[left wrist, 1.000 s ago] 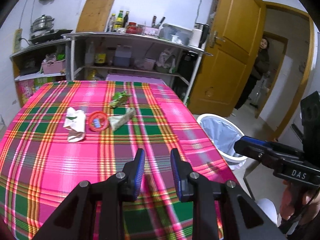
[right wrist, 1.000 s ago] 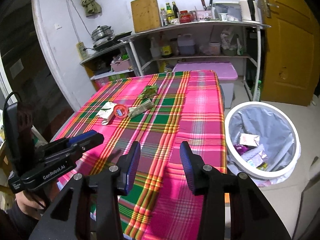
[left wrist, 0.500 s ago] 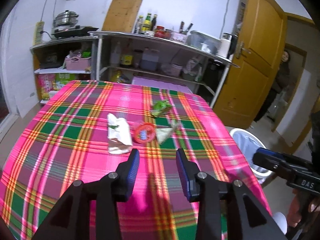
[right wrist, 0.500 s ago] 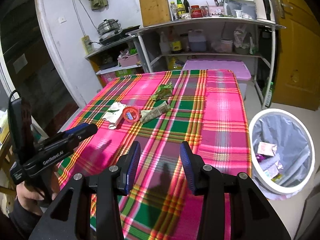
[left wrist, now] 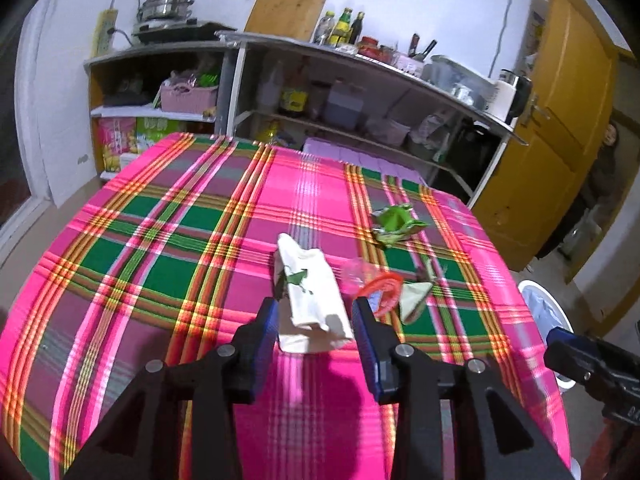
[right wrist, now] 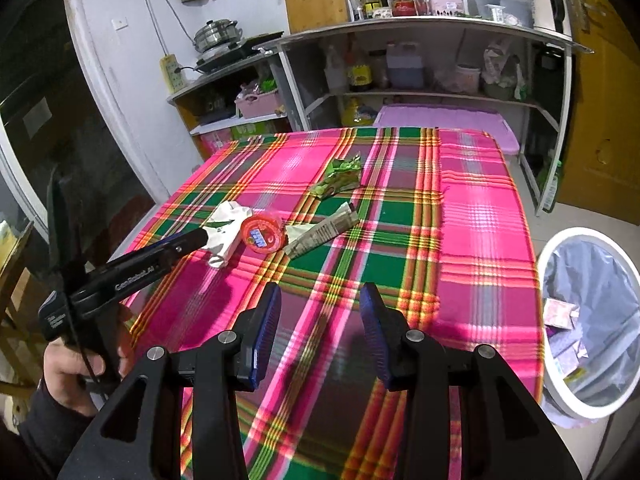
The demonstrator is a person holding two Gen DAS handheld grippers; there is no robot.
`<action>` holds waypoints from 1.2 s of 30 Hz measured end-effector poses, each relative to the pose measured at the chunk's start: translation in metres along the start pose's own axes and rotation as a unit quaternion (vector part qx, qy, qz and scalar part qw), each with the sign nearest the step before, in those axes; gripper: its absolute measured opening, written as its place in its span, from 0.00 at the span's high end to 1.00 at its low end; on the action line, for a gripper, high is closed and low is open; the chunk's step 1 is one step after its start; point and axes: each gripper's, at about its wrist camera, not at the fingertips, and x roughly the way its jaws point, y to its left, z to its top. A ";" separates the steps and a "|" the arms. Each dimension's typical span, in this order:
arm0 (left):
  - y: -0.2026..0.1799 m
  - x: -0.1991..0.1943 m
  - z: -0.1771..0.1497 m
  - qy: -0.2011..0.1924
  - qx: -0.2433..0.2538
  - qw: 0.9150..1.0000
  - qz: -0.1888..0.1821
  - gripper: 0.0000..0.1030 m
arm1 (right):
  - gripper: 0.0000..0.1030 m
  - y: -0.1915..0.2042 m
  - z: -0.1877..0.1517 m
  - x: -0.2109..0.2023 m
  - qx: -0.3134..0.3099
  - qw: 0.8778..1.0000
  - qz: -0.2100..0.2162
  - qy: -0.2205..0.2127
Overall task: Collect trash
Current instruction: 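Grasp the white paper with the left gripper while the right gripper grasps the paper strip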
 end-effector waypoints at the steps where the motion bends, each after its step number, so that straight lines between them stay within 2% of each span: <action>1: 0.002 0.006 0.002 0.005 -0.004 1.000 -0.003 0.63 | 0.59 0.000 0.002 0.004 0.000 1.000 -0.001 0.002; 7: 0.006 0.030 0.003 0.030 -0.015 0.999 -0.011 0.63 | 0.59 -0.001 0.015 0.029 0.007 1.000 -0.001 0.011; 14: 0.003 0.039 0.002 0.036 -0.015 0.999 -0.022 0.67 | 0.59 0.001 0.030 0.061 0.025 0.999 0.003 0.022; 29: 0.008 0.028 0.000 0.018 -0.017 0.999 -0.040 0.72 | 0.60 -0.010 0.052 0.130 0.101 0.993 -0.007 0.061; 33: 0.012 0.025 0.000 0.016 -0.016 0.999 -0.044 0.73 | 0.83 -0.005 0.054 0.128 0.086 0.995 -0.018 0.052; 36: 0.014 0.023 -0.001 0.014 -0.017 0.999 -0.045 0.73 | 0.92 -0.001 0.056 0.125 0.072 0.996 -0.029 0.047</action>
